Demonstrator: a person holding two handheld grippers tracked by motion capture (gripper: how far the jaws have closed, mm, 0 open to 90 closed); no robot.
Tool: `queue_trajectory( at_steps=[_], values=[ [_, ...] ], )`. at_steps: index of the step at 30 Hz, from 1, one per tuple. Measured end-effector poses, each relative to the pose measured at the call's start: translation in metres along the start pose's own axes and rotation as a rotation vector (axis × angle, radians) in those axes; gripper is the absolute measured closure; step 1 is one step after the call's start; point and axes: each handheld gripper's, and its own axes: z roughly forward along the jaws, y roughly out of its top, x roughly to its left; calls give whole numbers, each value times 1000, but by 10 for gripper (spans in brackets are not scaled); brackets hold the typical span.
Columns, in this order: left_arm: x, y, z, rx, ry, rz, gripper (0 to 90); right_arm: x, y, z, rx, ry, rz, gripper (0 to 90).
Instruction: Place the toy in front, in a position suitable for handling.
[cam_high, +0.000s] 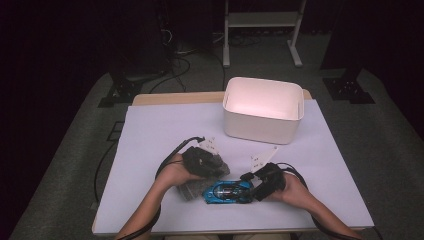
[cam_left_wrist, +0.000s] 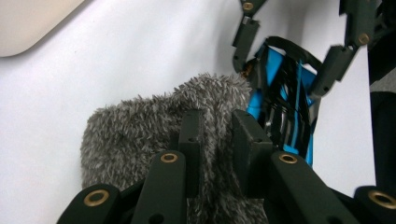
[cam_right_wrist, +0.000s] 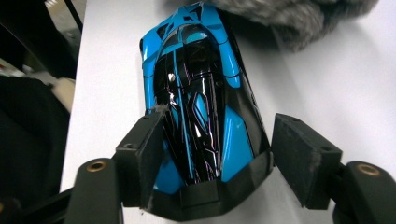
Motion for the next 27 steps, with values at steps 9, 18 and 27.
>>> queue_trajectory(
  at_steps=[9,18,27],
  values=[
    [-4,-7,13,23,-144,-49,756,22,-7,-6,-59,-114,-136,371],
    [-10,-10,8,-10,-158,-45,761,33,-7,-8,-58,-165,-202,391],
    [-25,-12,-3,-45,-165,2,762,31,-4,-14,-73,-117,-123,301]
  ],
)
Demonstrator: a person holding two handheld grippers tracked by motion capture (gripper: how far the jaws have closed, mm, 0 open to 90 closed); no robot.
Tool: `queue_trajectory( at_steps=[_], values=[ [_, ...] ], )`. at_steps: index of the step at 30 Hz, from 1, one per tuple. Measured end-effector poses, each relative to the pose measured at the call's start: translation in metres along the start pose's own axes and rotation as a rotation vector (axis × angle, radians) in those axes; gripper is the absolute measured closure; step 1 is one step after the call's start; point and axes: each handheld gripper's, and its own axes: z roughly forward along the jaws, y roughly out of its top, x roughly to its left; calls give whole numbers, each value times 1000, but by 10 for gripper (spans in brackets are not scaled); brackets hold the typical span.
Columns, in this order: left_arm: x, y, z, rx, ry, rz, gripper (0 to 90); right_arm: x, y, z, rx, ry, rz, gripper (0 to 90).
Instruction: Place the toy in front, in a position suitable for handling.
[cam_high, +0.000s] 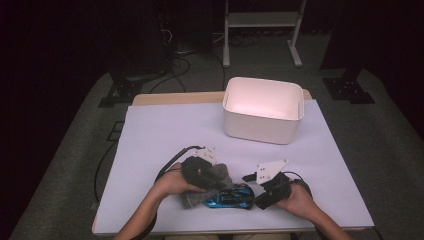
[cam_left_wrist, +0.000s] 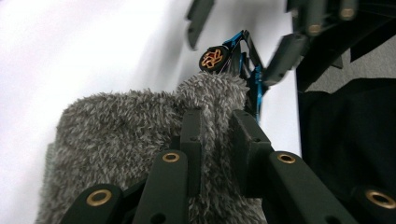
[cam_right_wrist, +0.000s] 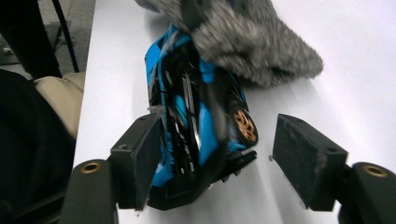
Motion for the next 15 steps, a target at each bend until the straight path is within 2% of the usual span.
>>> queue_trajectory(
  at_steps=[3,8,12,15],
  values=[
    [-8,0,-3,-7,-17,22,764,-1,-2,4,13,39,28,275],
    [-20,-3,-5,-16,-53,42,765,3,-5,16,49,110,26,294],
    [-25,-5,-5,-20,-56,57,766,5,-5,24,47,174,37,399],
    [-28,-5,-6,-18,-54,69,770,7,-5,28,47,242,24,558]
  ],
)
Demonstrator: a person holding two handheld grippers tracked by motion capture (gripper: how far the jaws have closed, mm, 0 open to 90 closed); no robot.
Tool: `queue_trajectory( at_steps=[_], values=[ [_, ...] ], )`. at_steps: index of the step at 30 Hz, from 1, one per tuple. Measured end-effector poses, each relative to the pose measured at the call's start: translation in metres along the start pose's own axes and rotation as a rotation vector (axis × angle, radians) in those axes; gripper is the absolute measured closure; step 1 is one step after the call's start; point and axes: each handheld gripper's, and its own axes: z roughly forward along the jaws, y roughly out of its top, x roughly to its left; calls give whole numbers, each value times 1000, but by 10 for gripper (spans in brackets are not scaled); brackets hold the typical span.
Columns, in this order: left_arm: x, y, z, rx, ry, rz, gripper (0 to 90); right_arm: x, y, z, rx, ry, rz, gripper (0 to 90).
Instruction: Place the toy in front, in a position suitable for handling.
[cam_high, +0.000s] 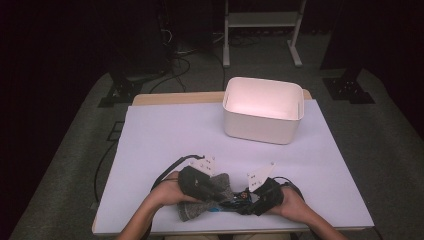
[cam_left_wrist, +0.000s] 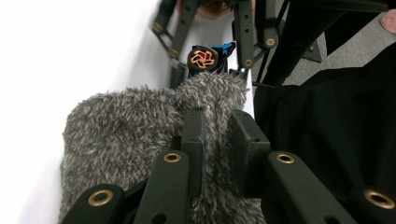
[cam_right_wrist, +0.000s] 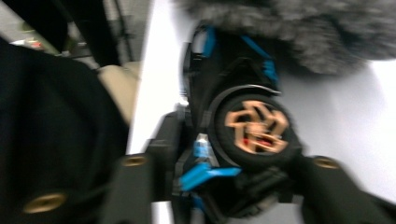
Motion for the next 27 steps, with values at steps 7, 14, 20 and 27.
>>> queue_trajectory(
  at_steps=[7,14,20,27],
  values=[
    [4,10,-7,-9,51,17,780,2,5,-1,22,-74,-70,566],
    [23,38,5,61,145,56,786,-23,4,-12,31,-157,-52,564],
    [26,36,18,67,126,48,745,-25,-8,-19,-13,-141,10,467],
    [17,38,9,97,178,22,542,-21,-15,-28,-28,-161,21,486]
  ],
)
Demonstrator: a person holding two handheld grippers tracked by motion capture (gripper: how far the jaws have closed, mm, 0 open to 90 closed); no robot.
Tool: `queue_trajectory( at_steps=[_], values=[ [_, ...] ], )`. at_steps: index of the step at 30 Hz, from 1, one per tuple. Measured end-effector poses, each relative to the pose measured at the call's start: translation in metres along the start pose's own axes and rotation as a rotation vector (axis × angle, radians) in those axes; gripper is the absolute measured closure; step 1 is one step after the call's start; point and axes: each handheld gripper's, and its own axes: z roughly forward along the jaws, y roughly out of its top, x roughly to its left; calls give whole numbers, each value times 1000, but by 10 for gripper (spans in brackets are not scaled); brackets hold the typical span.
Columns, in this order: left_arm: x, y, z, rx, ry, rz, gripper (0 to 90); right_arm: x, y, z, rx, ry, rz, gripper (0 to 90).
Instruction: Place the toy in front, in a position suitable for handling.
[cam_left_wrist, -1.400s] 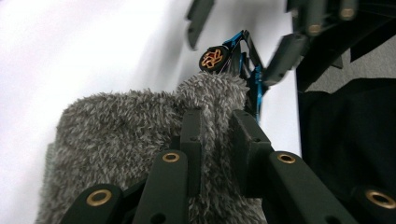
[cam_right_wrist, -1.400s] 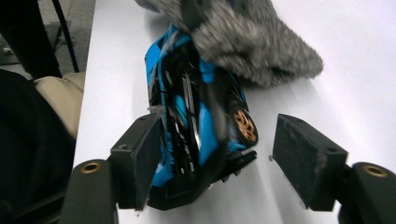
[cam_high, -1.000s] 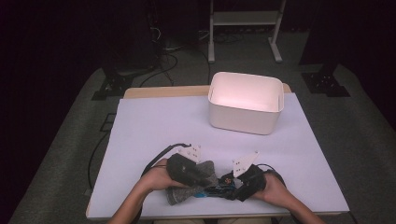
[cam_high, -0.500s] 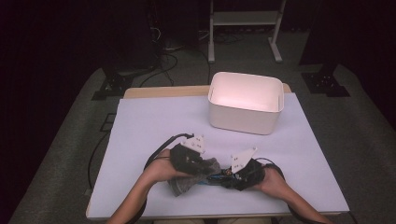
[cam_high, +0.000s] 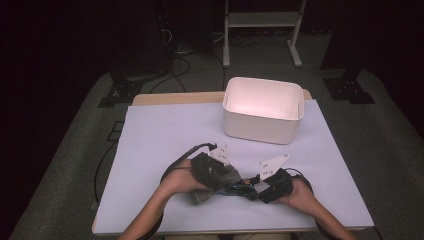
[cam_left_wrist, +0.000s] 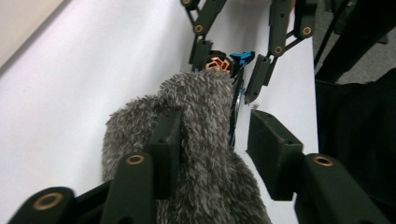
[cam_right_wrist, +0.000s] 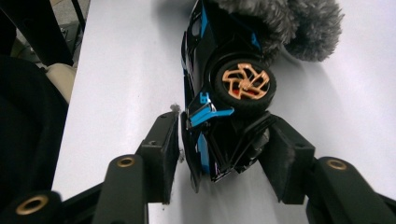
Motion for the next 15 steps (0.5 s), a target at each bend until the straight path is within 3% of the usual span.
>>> queue_trajectory(
  at_steps=[7,12,15],
  values=[
    [2,-3,-1,26,22,-21,554,1,2,-8,-32,-7,-5,543],
    [1,1,4,36,16,40,736,2,2,-8,-25,-11,-24,567],
    [-1,5,8,51,10,66,795,4,3,-7,-21,-18,-30,569]
  ],
)
